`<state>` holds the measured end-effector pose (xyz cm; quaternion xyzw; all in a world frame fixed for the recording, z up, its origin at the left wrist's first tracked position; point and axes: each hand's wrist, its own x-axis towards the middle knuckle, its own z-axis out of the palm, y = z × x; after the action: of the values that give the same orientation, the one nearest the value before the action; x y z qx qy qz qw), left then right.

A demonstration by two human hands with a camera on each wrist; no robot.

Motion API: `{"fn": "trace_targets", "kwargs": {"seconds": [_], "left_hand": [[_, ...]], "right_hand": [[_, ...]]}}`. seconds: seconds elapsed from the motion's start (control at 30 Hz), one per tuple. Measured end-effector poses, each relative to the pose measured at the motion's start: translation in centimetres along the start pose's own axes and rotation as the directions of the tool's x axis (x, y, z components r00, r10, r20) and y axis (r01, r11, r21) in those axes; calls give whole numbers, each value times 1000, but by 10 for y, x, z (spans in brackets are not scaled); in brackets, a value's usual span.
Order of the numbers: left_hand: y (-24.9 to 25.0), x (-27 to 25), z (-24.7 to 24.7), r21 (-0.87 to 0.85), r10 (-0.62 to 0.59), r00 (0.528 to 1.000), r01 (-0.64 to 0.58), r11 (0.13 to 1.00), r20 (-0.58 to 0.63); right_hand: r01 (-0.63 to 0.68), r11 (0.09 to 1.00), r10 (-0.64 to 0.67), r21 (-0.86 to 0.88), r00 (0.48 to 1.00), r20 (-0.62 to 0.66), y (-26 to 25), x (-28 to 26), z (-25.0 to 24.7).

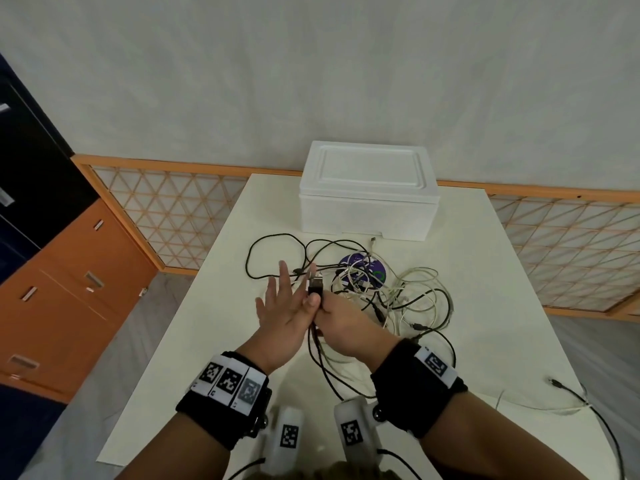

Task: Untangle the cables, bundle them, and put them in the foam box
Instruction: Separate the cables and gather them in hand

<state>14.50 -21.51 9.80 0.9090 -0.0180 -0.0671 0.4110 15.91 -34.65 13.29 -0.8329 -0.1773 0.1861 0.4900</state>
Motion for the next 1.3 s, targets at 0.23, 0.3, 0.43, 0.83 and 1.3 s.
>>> {"fn": "trace_targets", "kwargs": {"seconds": [0.23,0.3,0.43,0.83,1.3], "left_hand": [[8,-12,-5,-754,-17,993,102,649,120],[11,-10,-3,-826,-92,996,42,562,-12],[-21,5,-47,-978,-459,877,-196,-71,-142],[-113,-24,-82,-998,-693,718,-58,29,-62],[-47,-11,23,-959,-522,819,283,8,237]], "right_hand": [[-12,996,-1,91,990,142,5,-4,14],[64,990,-44,-124,986,158,8,-4,12],[64,812,15,-580,992,129,27,-21,-3],[-221,721,86,-657,969,-231,94,-96,-97],[-285,672,301,-683,948,-99,172,-49,-84]]}}
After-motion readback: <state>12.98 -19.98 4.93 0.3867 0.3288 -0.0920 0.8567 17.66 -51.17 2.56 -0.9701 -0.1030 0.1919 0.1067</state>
